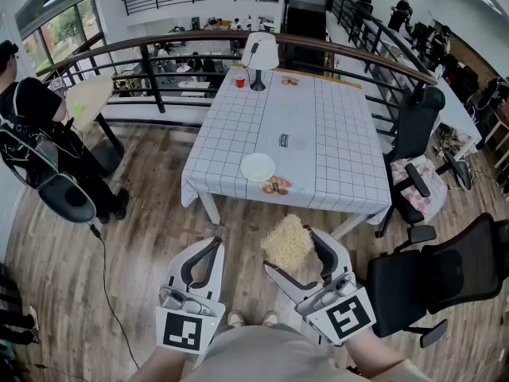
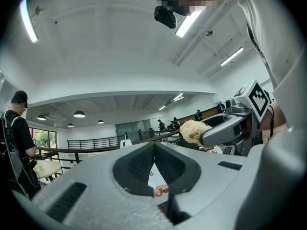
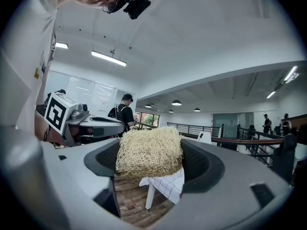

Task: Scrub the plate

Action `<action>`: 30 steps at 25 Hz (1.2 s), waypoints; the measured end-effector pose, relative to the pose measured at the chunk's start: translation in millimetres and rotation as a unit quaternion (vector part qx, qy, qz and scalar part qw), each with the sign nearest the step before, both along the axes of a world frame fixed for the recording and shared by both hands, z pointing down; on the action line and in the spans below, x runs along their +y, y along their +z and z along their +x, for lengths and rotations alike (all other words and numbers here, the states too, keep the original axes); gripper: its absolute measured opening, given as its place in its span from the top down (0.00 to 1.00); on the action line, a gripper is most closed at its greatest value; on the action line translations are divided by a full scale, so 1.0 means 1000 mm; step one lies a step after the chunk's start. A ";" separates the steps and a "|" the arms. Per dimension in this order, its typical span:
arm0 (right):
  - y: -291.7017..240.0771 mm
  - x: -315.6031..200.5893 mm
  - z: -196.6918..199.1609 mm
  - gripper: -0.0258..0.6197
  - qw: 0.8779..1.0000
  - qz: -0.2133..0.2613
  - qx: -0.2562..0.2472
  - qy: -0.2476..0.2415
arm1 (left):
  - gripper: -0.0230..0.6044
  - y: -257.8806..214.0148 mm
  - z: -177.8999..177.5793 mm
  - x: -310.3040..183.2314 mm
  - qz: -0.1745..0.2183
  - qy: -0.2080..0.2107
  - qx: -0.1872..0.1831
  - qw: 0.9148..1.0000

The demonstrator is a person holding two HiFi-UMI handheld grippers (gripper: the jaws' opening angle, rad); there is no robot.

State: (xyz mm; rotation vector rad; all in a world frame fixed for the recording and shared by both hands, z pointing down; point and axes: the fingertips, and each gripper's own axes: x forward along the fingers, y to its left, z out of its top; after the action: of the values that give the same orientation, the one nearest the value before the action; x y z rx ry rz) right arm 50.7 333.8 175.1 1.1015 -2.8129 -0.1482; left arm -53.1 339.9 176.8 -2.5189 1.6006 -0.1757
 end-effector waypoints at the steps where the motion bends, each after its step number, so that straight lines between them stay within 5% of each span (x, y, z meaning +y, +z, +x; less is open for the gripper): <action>1: 0.002 0.001 0.001 0.38 1.000 -0.004 0.001 0.001 | 0.94 0.000 0.000 0.000 0.000 0.000 0.001 1.000; 21: -0.001 0.011 0.025 0.38 1.000 -0.006 -0.014 -0.016 | 0.94 0.006 0.029 0.005 -0.024 0.007 0.016 1.000; 30: 0.006 0.015 0.048 0.38 1.000 0.002 0.018 -0.018 | 0.94 0.010 0.058 0.004 -0.040 0.016 0.031 0.999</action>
State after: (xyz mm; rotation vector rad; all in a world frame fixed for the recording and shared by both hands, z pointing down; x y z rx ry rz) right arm 98.7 348.7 180.8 1.0379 -2.8027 -0.1745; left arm 5.3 343.7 186.4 -2.6329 1.6068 -0.1621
